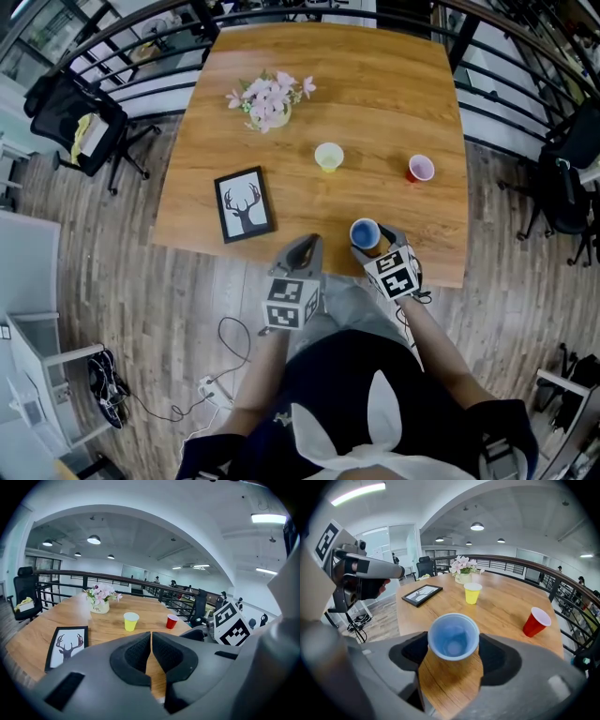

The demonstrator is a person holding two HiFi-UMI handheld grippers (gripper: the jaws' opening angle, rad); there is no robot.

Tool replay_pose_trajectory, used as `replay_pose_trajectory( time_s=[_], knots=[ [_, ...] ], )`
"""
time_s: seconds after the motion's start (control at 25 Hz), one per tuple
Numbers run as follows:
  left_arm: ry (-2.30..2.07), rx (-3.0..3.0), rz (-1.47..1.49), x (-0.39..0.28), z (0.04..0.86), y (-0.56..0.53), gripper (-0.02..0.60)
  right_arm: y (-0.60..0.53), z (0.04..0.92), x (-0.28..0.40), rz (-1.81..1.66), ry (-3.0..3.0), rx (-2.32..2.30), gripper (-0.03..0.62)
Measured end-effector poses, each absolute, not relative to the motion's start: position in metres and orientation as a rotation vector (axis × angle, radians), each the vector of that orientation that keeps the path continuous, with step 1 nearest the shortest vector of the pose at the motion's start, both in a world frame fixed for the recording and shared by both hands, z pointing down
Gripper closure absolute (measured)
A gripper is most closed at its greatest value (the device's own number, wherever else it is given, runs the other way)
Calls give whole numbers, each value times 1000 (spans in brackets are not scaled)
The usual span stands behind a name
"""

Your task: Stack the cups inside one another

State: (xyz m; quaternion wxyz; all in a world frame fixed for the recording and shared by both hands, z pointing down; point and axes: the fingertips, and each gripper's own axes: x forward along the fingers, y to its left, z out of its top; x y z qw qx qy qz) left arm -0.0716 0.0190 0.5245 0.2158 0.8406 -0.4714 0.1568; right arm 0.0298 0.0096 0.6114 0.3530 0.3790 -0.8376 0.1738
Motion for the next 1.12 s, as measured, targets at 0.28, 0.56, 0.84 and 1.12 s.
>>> replay_pose_trajectory(
  time_s=[0.28, 0.56, 0.84, 1.12],
  knots=[
    [-1338, 2317, 425, -83, 520, 5, 555, -15, 582, 23, 381, -2212, 996, 261],
    [-1387, 2312, 404, -97, 510, -15, 555, -42, 526, 15, 268, -2296, 1034, 261],
    [-1366, 2315, 418, -101, 509, -24, 555, -60, 474, 7, 175, -2366, 1074, 261],
    [-1342, 2314, 449, -101, 510, -39, 555, -76, 451, 8, 109, -2376, 1092, 261]
  ],
)
